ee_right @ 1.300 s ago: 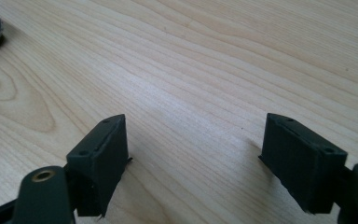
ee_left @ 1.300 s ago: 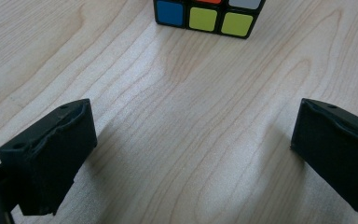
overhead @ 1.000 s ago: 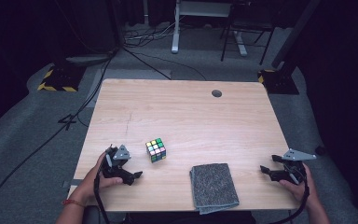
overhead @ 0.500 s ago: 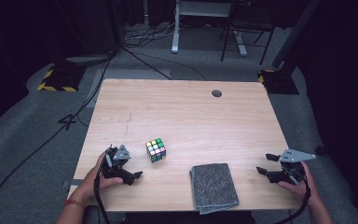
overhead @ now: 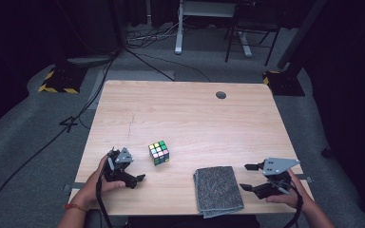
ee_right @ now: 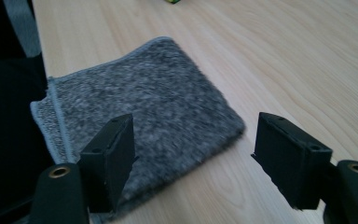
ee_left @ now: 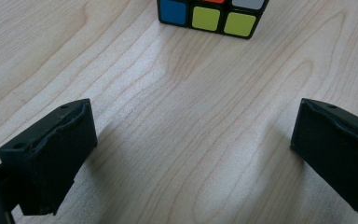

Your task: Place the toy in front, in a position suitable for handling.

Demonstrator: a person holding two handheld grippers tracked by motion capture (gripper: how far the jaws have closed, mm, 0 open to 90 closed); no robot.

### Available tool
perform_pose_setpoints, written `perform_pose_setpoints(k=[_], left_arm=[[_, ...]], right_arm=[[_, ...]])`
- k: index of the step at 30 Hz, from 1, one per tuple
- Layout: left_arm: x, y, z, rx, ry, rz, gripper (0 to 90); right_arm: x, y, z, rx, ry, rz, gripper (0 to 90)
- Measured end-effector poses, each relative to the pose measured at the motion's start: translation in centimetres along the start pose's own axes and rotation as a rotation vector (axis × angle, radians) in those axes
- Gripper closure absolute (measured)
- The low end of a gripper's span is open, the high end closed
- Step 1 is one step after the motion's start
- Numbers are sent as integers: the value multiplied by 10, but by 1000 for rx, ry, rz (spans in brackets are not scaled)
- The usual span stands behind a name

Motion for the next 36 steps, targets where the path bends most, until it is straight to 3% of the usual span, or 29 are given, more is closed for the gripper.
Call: perform_pose_setpoints(k=[1,7,14,16,18,20,22,27,32,36], left_arm=[[0,0,0,0,0,0,6],[0,0,0,1,2,5,6],[0,0,0,1,2,5,6],[0,0,0,1,2,5,6],[0,0,0,1,2,5,6],[0,0,0,1,2,5,6],[0,1,0,1,3,9,6],[0,1,0,0,3,10,6],[0,1,-1,-5,1,12,5],[-1,1,-1,-7,2,15,5]], right_arm=[[-7,-12,-8,-31,-10,40,300],[-15,-35,-31,-107,-46,110,306],[-11,-52,-60,-128,-101,167,292],[-5,-54,-67,-100,-130,196,262],[-2,-53,-70,-110,-131,180,261],[1,-49,-72,-135,-126,130,256],[4,-45,-73,-148,-107,123,257],[7,-36,-74,-123,-100,83,258],[13,-15,-76,-55,-109,20,260],[21,8,-75,19,-126,-48,260]])
Point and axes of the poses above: each handheld gripper's, and its own axes: z roughly backward along the jaws, x roughly out of its underside, y roughly to its right, the point moved 4 cm from there along -z, roughly forward along the jaws, and after that the axes turned 15 degrees about x, right-handed, at the moved point
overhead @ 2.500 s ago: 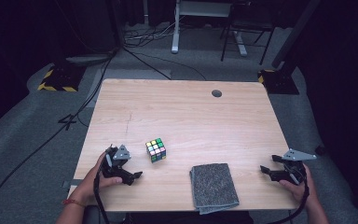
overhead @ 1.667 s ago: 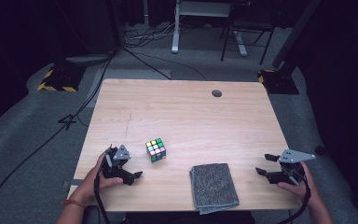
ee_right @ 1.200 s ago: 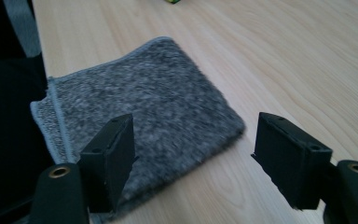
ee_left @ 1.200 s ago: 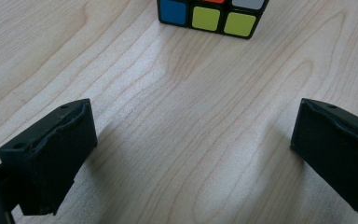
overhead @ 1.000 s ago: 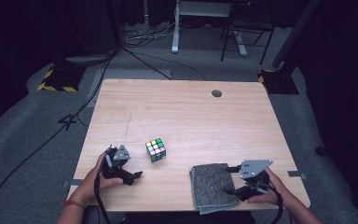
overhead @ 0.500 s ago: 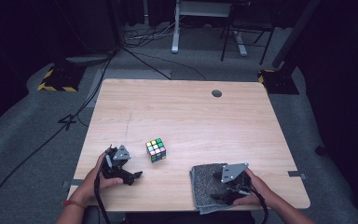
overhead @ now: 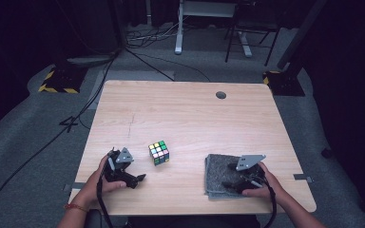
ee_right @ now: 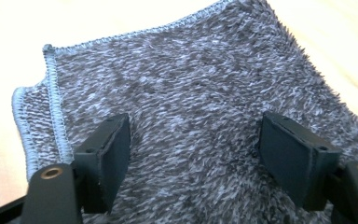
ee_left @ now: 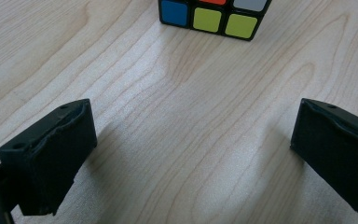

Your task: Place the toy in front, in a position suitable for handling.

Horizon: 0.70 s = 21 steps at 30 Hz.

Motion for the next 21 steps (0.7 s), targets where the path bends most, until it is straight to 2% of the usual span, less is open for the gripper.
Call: perform_pose_setpoints(k=[3,6,14,21], left_arm=[[0,1,-1,0,2,7,4],[-1,1,-2,0,3,11,2],[-5,1,-5,5,1,-3,3],[-14,1,-13,18,-4,-18,5]], right_arm=[[6,15,1,42,-8,-51,260],[10,27,2,68,-14,-77,260],[16,44,0,106,-8,-125,261],[18,57,-3,136,3,-165,266]])
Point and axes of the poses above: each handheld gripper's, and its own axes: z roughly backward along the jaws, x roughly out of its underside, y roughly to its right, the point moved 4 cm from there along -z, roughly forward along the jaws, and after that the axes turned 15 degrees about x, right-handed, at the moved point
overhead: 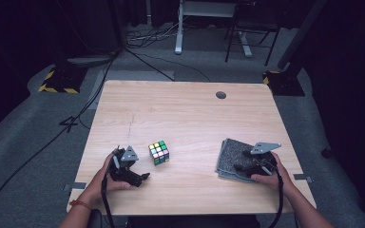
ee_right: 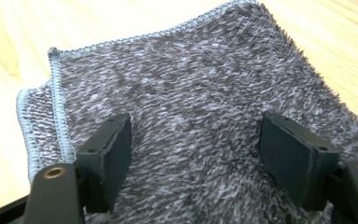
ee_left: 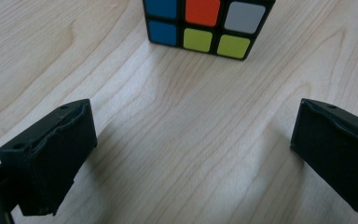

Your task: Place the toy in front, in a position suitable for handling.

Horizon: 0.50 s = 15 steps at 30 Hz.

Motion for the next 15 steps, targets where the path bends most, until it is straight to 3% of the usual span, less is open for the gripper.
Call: perform_pose_setpoints(k=[8,15], left_arm=[[-15,-4,-12,16,-5,-20,6],[-25,-8,-20,29,-9,-35,8]], right_arm=[[-4,20,-11,27,5,-36,267],[-4,21,-13,34,17,-45,266]])
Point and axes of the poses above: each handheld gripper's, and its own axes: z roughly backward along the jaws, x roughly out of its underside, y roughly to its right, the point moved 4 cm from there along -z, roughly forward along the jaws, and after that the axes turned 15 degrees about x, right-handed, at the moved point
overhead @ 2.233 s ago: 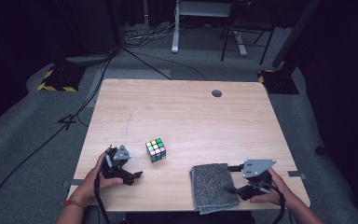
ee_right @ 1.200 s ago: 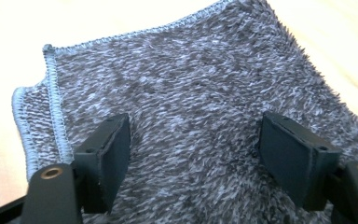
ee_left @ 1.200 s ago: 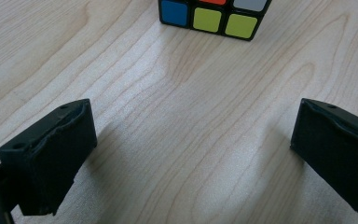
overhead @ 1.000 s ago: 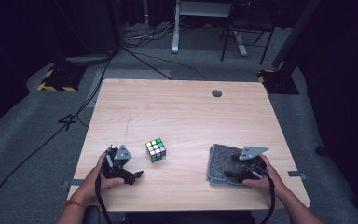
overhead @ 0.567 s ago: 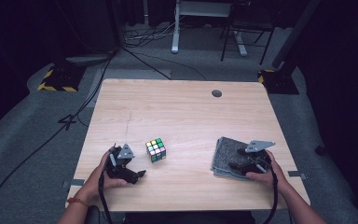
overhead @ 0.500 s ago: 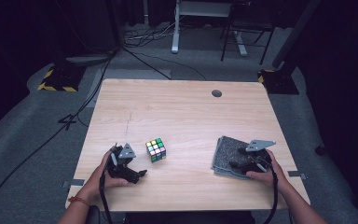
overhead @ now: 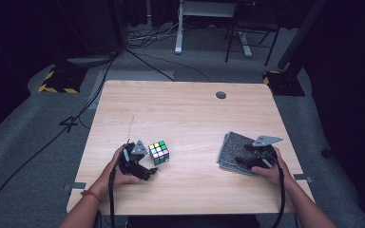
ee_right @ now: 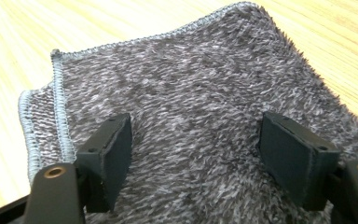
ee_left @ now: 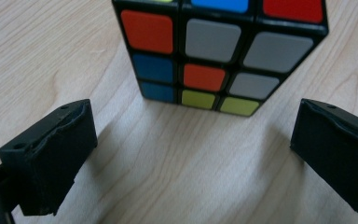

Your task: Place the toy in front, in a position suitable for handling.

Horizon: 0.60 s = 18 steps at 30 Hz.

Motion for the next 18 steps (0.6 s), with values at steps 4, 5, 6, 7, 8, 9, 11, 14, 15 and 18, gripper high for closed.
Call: perform_pose_setpoints(k=[4,5,6,7,8,9,11,14,15,18], left_arm=[[-8,0,-5,-4,19,-46,72],[-10,1,-6,-8,33,-65,108],[-13,1,-7,-20,41,-82,170],[-15,1,-9,-36,41,-92,178],[-16,2,-10,-35,42,-99,149],[-18,2,-12,-23,43,-110,169],[-21,1,-15,32,29,-88,169],[-25,-2,-15,77,52,-63,178],[-26,-2,-15,75,48,-74,172],[-31,0,-19,90,51,-86,198]], right_arm=[[1,0,1,3,6,0,266],[1,0,1,5,8,1,266],[1,-1,1,6,8,0,266],[1,-1,1,8,9,-1,266],[2,-1,2,9,7,2,266],[2,-1,2,8,6,2,266],[2,-1,2,5,8,5,266],[2,-1,3,1,4,6,265],[2,-2,4,1,3,5,265],[3,-5,7,-14,-6,14,265]])
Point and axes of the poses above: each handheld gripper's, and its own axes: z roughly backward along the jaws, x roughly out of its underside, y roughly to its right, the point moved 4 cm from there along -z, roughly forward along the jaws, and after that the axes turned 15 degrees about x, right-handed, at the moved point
